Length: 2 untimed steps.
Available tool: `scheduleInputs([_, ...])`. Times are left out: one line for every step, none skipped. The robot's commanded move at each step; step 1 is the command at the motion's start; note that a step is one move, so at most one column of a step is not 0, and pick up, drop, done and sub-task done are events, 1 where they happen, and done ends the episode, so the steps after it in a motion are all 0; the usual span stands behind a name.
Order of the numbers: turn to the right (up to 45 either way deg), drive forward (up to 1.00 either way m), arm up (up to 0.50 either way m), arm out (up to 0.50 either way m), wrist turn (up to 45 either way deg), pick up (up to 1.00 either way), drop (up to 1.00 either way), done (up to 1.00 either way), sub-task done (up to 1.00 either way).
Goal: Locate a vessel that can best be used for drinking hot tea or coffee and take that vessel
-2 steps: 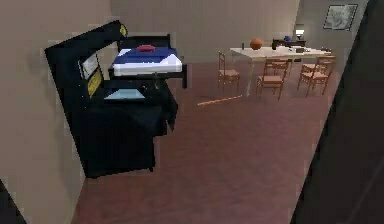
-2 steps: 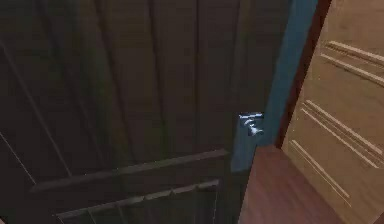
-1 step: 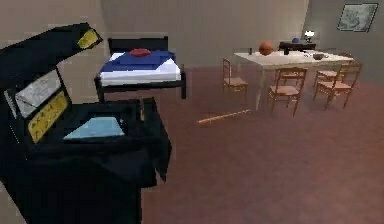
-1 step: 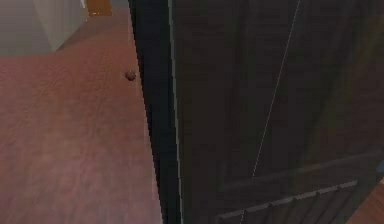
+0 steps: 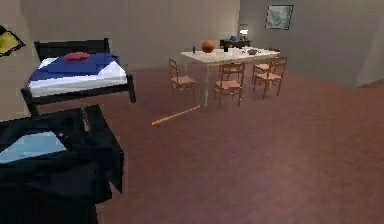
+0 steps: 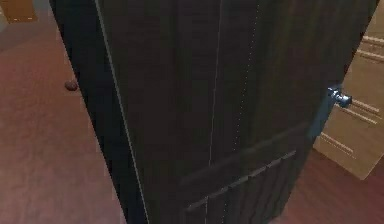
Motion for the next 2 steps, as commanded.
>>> scheduleInputs([0.0, 0.45, 0.00, 0.00, 0.0, 0.00, 0.00, 0.00, 0.00])
scheduleInputs([27.0, 0.00, 0.00, 0.00, 0.0, 0.00, 0.00, 0.00, 0.00])
